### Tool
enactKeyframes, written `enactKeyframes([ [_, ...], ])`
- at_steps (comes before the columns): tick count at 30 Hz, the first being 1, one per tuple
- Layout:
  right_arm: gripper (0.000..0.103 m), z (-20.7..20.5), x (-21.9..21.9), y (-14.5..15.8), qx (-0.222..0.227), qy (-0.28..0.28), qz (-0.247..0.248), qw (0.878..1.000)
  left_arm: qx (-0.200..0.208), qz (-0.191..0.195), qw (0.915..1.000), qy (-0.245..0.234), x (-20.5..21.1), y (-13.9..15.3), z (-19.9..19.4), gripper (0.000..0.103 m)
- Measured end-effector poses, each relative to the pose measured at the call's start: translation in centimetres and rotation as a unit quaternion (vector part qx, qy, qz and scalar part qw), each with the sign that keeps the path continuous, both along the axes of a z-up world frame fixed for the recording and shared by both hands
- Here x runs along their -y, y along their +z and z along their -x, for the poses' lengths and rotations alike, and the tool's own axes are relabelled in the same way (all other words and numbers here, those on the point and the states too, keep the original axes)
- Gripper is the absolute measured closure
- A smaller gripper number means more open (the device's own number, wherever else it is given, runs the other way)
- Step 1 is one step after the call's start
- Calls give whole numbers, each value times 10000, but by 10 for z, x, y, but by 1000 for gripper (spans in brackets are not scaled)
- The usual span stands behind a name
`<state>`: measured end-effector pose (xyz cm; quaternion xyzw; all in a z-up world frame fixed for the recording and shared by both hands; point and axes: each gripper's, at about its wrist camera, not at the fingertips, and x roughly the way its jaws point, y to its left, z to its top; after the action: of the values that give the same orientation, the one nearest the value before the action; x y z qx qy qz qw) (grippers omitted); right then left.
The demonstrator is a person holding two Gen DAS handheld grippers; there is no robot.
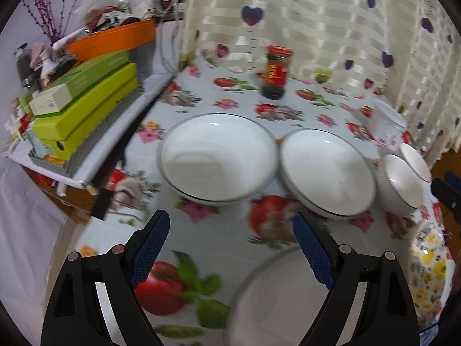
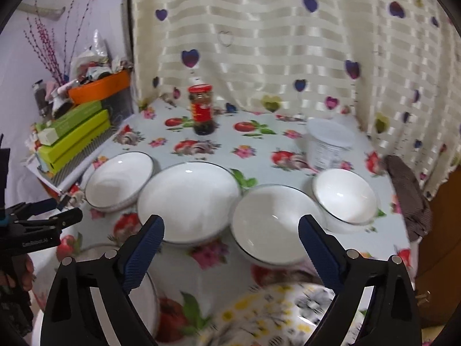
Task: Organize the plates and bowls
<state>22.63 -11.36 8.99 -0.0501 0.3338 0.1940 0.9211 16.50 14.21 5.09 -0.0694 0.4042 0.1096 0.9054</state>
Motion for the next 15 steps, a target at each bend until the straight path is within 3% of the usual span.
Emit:
enactKeyframes([
  [3,16,-15,-22,-1,-85,162,-28,9998,33,-38,9999,140,-19,-1,-2,15],
  [8,18,-39,-56,-5,-100,566,-270,9980,-83,-259,9977,615,-50,-6,-12,15],
  [11,25,-58,-80,-13,-71,788,-98,9968,-157,-412,9966,698,-61,-13,-18,15],
  [15,25,-92,-103,-28,-438,975,-4,9943,-273,-192,9967,743,-78,-24,-26,15],
])
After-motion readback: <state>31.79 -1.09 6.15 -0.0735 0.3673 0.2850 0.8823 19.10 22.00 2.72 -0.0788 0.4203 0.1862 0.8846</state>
